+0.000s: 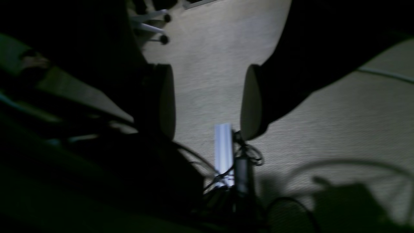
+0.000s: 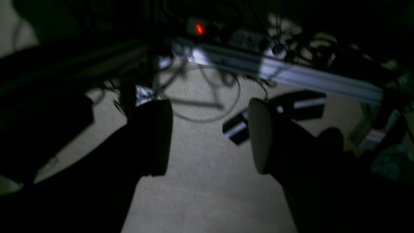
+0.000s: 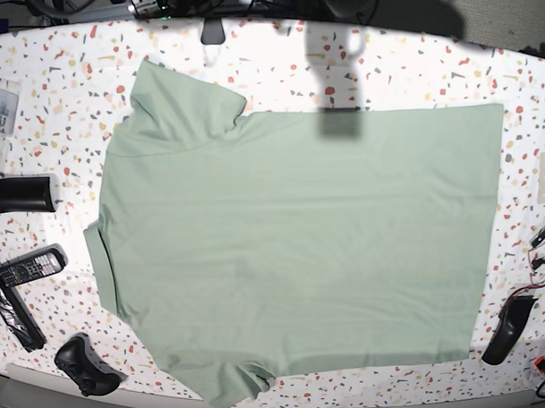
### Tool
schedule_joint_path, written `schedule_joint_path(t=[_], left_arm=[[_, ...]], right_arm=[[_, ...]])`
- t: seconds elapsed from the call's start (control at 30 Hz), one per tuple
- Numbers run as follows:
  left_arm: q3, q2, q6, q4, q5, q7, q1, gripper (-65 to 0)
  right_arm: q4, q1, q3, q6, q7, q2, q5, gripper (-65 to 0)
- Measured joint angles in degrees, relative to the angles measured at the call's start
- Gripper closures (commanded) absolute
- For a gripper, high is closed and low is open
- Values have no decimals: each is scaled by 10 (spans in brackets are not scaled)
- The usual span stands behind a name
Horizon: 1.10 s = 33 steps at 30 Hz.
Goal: Fold the T-shirt properly
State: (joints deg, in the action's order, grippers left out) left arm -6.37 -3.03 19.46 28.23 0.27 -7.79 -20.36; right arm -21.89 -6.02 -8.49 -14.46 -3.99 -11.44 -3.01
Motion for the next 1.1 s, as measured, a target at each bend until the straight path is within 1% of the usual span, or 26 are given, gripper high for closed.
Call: schedule_joint_path(t=[0.2,0.33,0.37,0.47,0.57,0.63,0.67,0.8,0.9,1.0,1.1], left_arm=[[0,0,0,0,0,-1,-1,-297],[0,0,0,0,0,-1,-1,-296],[0,0,0,0,0,-1,-1,-296],[0,-5,0,0,0,0,-1,-296],[0,-17,1,0,0,0,-1,-296],[0,-32,0,0,0,1,-1,-296],[0,-39,0,0,0,1,0,-296],[0,-59,-2,0,-2,1,-1,-296],[0,-62,-1,0,-2,23,-1,-291],[0,-60,1,0,-2,24,-1,-291],[0,-61,1,16,-2,27,-14,-292]], right_arm=[[36,0,0,0,66,0,0,-356],[50,-2,0,0,67,0,0,-356],[50,-3,0,-4,66,0,0,-356],[50,-13,0,-33,73,-2,0,-356],[50,-37,0,-36,118,-1,0,-356],[50,-59,0,-37,175,-4,0,-356],[49,-71,0,-40,199,-8,0,-356],[46,-116,0,-79,255,-38,0,-356],[34,-149,0,-101,287,-68,0,-356],[18,-172,0,-111,296,-90,0,-356],[0,-195,0,-113,298,-98,0,-356]])
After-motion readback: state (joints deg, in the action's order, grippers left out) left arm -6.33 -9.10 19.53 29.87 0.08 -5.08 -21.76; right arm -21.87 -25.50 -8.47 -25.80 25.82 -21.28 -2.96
